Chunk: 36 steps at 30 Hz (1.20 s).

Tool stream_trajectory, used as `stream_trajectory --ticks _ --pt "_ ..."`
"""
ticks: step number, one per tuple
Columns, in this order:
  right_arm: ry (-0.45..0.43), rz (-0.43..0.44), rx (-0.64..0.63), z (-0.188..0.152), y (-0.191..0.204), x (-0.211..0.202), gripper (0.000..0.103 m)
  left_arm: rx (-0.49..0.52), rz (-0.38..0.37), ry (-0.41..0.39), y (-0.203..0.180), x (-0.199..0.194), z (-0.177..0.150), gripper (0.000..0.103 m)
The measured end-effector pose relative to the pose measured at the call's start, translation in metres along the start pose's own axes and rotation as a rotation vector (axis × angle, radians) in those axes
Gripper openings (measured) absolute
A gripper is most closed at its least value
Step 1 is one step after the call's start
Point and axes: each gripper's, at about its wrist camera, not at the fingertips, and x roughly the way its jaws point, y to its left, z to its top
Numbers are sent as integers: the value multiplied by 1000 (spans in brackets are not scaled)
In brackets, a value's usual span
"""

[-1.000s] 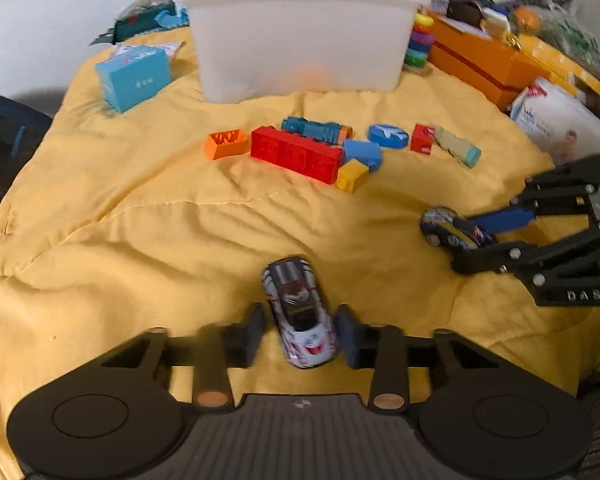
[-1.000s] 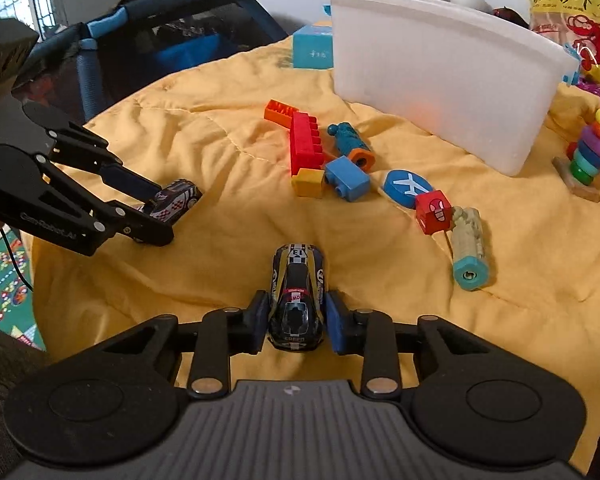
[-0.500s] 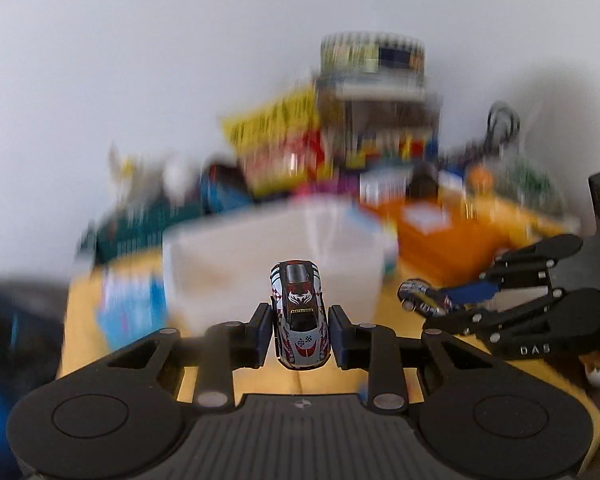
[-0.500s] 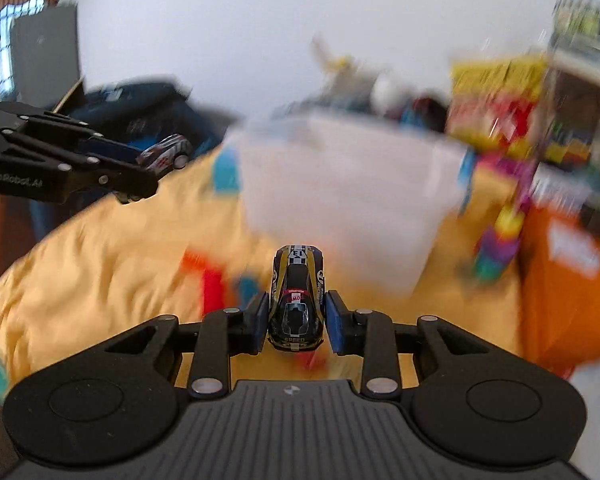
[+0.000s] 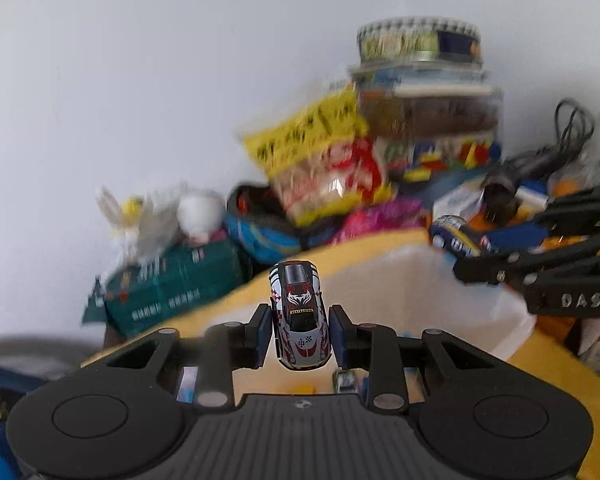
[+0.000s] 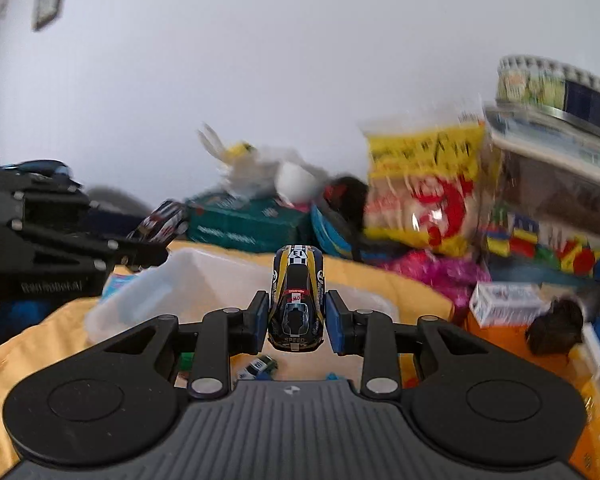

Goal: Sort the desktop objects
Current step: 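Carry both cars over the white bin and open both tools, then move both open tools back over the toy pile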

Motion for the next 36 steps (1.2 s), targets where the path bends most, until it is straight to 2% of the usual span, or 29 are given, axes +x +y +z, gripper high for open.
stream_trajectory --ticks 1,2,3,5,7,9,11,15,19,21,23,25,27,30,32,36 --pt "9 -9 8 -4 0 6 41 -5 3 23 -1 3 -4 37" --pt "16 -15 14 -7 0 9 50 -10 -3 28 0 2 -10 46" --pt "29 -18 24 -10 1 11 65 -11 -13 21 -3 -3 -17 58" --pt "-11 16 38 -19 1 -2 69 -14 -13 10 -3 -14 -27 66" --pt "-31 45 28 -31 3 -19 73 -34 -17 10 -6 -29 -38 66" --pt "-14 43 28 -44 7 -31 79 -62 -27 24 -10 -48 -51 66" --pt "32 45 54 -60 9 -41 80 -97 -51 58 -13 -59 -65 66" --pt "146 110 119 -94 5 -52 85 -159 -123 169 -27 -75 -103 66" --pt "232 129 149 -130 9 -62 85 -189 -148 272 -45 -83 -138 66" --pt "242 132 162 -144 11 -68 85 -218 -180 325 -51 -81 -152 66" --pt "251 134 131 -158 18 -72 84 -211 -169 340 -59 -83 -164 66" --pt "282 135 80 -169 26 -73 75 -184 -140 363 -67 -80 -172 66" --pt "321 144 59 -174 31 -71 69 -183 -142 387 -70 -76 -176 66" --pt "343 179 70 -182 34 -74 69 -277 -195 406 -67 -65 -174 66" --pt "356 175 70 -185 35 -76 69 -358 -213 386 -59 -55 -168 66" --pt "342 153 52 -189 36 -80 69 -434 -64 409 -49 -27 -157 65"
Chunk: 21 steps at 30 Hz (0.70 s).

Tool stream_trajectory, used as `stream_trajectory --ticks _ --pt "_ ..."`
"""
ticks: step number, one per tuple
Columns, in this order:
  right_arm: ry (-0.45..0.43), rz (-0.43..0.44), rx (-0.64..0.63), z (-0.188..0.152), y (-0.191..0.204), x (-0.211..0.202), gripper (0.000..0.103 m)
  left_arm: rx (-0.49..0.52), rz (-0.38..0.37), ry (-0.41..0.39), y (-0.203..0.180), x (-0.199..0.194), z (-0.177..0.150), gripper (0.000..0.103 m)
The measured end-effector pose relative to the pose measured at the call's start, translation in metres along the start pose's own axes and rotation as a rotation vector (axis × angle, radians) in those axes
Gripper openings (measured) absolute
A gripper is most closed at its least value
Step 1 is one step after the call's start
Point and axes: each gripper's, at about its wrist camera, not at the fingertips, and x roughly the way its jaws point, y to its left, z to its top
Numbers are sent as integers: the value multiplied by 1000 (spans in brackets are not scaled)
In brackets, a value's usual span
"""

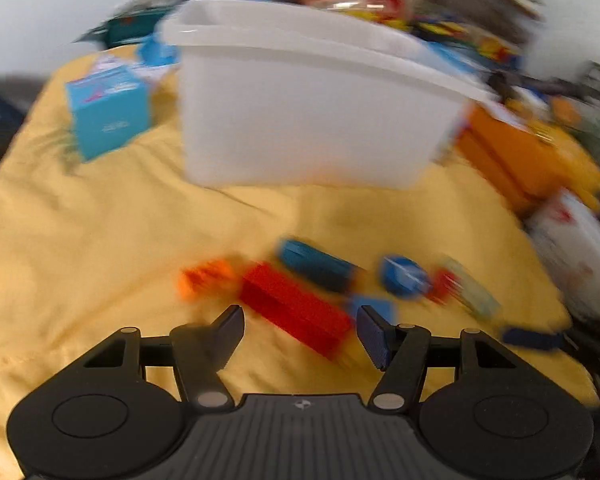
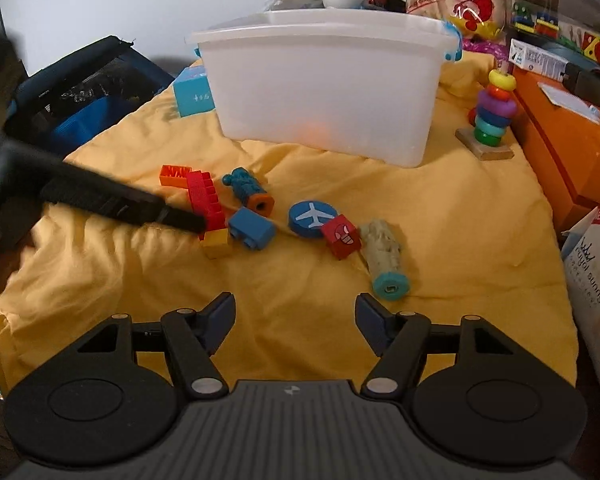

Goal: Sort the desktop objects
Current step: 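Move both open tools back over the toy pile, then grasp the long red Duplo brick with the left tool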

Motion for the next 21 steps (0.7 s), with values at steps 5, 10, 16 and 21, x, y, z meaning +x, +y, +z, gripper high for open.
stream_trajectory --ticks 5,10,16,21 --pt "-12 -17 -23 -5 4 -3 70 -100 -24 37 14 23 8 59" --pt "-11 -21 -32 -9 4 -2 70 -35 -61 50 15 19 5 55" --pt "-26 -32 -45 -4 6 0 70 -79 -415 180 29 -3 -16 55" --pt "-37 -11 -62 1 8 6 70 79 -444 204 15 -1 -45 56"
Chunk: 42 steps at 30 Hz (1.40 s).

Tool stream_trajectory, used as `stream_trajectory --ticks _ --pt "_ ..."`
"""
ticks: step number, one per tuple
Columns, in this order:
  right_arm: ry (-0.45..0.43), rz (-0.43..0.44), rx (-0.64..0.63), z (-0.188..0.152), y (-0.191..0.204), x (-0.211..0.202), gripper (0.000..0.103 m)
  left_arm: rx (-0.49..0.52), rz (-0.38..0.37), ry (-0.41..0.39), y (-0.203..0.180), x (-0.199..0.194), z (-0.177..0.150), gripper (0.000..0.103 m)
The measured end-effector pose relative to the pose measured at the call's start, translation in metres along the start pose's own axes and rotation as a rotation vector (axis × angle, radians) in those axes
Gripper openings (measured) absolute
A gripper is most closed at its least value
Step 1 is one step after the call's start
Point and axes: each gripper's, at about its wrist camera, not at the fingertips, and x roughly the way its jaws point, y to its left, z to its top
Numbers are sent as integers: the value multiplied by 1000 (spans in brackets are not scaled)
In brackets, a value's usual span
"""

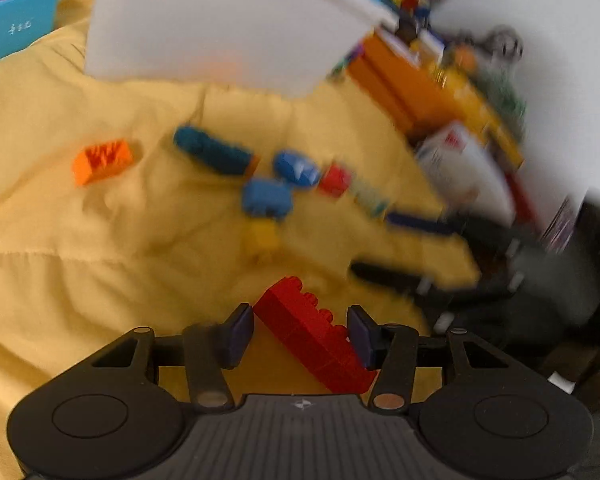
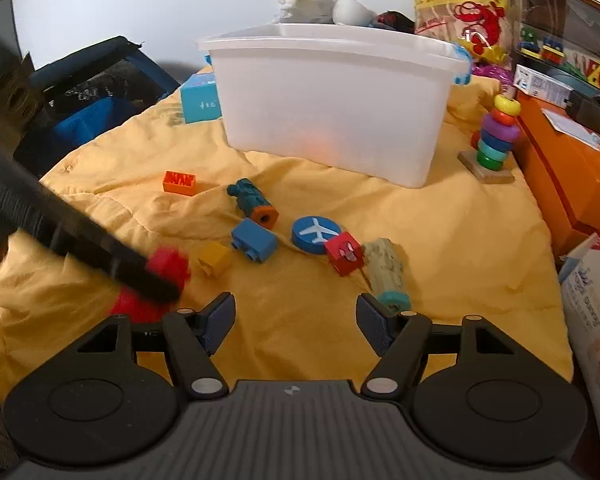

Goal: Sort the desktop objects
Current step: 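Grasp the long red Duplo brick with the left tool, then grasp the small red printed cube with the right tool while the left tool holds the red brick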

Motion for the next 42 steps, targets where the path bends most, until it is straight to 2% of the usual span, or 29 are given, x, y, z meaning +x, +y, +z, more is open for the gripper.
stream_trajectory --ticks 2,4,6,11,15,17,20,24,28,30,36,39,42 --pt "-11 -8 -28 3 1 2 68 34 47 -32 -5 -4 -4 56" --pt "-26 -45 -87 10 4 5 62 113 165 -60 -12 -9 -7 56" --pt "-27 -74 -143 16 6 11 58 156 215 -60 -14 -15 -11 56" --pt "-21 -83 -219 27 4 35 56 137 203 -60 -9 -21 -15 56" --pt "38 -63 -240 25 1 52 30 144 193 -27 -15 -19 -20 56" --pt "46 -73 -247 23 1 50 22 148 197 -25 -17 -20 -24 56" --pt "46 -50 -227 24 -2 34 22 135 195 -21 -16 -21 -26 56" --pt "40 23 -185 24 -1 9 22 132 201 -8 -18 -25 -31 56" --pt "102 105 -123 7 2 11 22 123 218 -8 -17 -31 -41 56" --pt "143 112 -112 -3 4 18 22 122 239 -5 -19 -33 -44 56" --pt "135 116 -134 -5 6 17 25 109 310 -27 -24 -44 -52 56" --pt "129 121 -144 -6 7 17 27 168 330 -68 -39 -52 -56 56" --pt "131 126 -152 -6 7 16 27 277 341 -34 -58 -45 -60 55"
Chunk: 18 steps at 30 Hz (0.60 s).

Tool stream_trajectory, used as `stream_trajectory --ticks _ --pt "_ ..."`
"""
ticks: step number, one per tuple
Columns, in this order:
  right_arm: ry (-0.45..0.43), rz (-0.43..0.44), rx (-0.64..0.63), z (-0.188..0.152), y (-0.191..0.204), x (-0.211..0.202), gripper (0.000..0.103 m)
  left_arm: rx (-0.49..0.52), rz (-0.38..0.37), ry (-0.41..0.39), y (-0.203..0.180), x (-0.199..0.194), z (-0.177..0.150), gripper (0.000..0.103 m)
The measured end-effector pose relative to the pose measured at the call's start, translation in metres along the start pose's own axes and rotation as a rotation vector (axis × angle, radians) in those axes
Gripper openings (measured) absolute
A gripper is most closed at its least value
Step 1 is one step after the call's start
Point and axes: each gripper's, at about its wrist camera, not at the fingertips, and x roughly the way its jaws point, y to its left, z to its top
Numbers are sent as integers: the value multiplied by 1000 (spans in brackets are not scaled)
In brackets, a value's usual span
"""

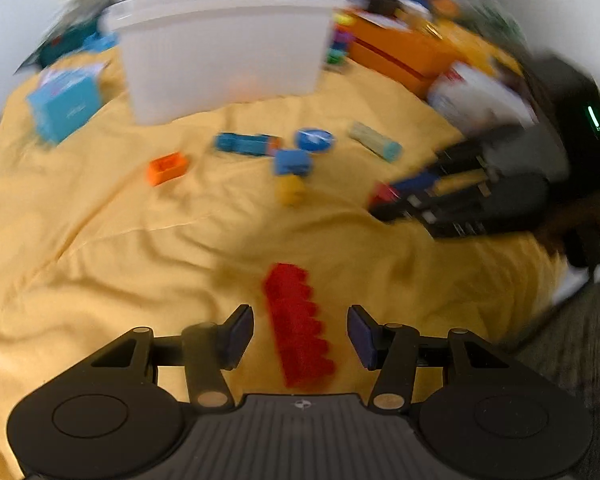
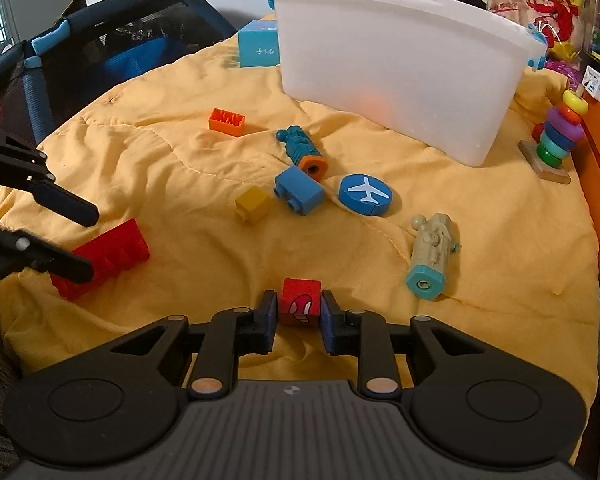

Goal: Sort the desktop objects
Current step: 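Grasp the small red printed cube with the right tool while the left tool holds the red brick, then lift the red brick and red cube off the blanket with both tools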

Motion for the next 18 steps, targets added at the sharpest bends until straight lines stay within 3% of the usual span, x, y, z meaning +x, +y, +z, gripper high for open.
stream_trajectory --ticks 2,3,5,8,11,12,14,16,18 --pt "0 5 -3 0 -1 0 27 55 20 21 -11 8 -2 50" --pt "-1 7 -5 -1 -1 -1 27 57 38 36 -13 13 -2 37" --pt "-3 12 -4 -2 -2 -1 27 30 68 44 -8 20 0 28" --pt "-10 19 -3 -5 -3 -2 27 -127 -36 6 17 19 7 26" --pt "-9 21 0 -4 -3 -3 27 -393 -270 -46 48 25 10 26" --pt "-8 20 -2 -4 -3 -3 27 -456 -303 -58 55 29 8 26" --pt "-9 20 0 -4 -3 -2 27 -523 -328 -49 66 40 6 26" --pt "-12 20 12 -4 -3 -3 27 -514 -260 -26 69 45 5 27" --pt "-14 20 21 -5 -4 -3 27 -492 -236 -33 70 42 5 35"
